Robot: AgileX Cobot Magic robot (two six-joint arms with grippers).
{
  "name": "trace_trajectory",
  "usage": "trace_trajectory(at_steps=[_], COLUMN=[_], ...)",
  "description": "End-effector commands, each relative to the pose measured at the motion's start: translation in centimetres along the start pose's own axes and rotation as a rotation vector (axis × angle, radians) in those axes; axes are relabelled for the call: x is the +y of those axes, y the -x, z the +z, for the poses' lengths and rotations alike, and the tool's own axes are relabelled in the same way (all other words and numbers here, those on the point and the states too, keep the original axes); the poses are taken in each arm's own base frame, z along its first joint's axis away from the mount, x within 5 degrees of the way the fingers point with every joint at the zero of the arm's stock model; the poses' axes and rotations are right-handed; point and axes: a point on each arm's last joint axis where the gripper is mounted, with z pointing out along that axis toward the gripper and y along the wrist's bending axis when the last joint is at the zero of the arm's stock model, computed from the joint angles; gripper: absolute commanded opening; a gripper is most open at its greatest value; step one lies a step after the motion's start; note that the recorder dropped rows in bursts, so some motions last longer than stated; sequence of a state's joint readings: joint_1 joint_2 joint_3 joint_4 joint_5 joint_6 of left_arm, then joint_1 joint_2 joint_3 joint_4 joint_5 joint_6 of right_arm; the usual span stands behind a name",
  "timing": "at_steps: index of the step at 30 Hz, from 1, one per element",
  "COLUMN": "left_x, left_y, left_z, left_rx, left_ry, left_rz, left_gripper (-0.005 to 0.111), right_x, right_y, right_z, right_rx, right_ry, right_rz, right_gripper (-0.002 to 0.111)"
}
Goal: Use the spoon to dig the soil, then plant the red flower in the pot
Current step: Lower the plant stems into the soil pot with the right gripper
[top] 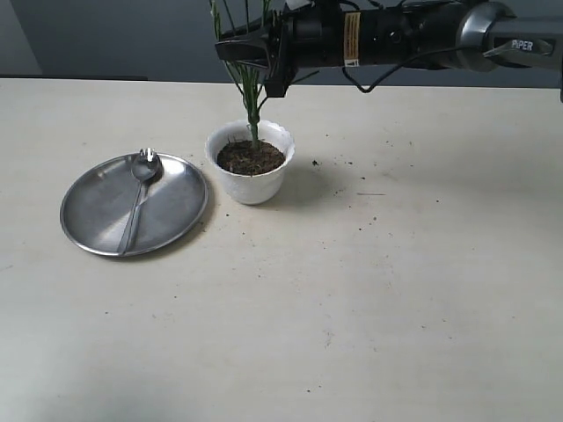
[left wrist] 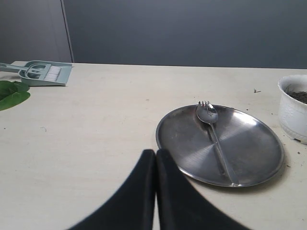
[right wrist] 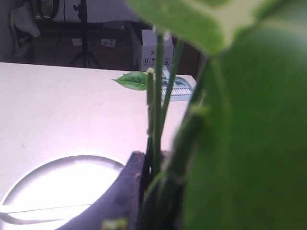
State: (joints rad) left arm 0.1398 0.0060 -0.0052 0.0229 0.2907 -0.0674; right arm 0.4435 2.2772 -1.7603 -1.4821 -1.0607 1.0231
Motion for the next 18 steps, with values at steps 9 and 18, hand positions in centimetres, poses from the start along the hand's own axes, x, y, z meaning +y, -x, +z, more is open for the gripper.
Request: trace_trajectory(at_steps=[9,18], left_x=[0.0,0.0], left_y=[-0.1,-0.1], left_z=[0.0,0.0], left_rx=[-0.006,-0.006], left_ry=[-0.003,-0.003], left_rz=[-0.004,-0.004], left_gripper=[0.0,0.0], right_x=[-0.3,-0.7], right_y=[-0.8,-1.1], right_z=[0.3,0.7], right_rx=[-0.004,-0.035], right_ry=[0.007,0.013], right_rz=[0.014,0.019], right_gripper=[-0.001,-0.001])
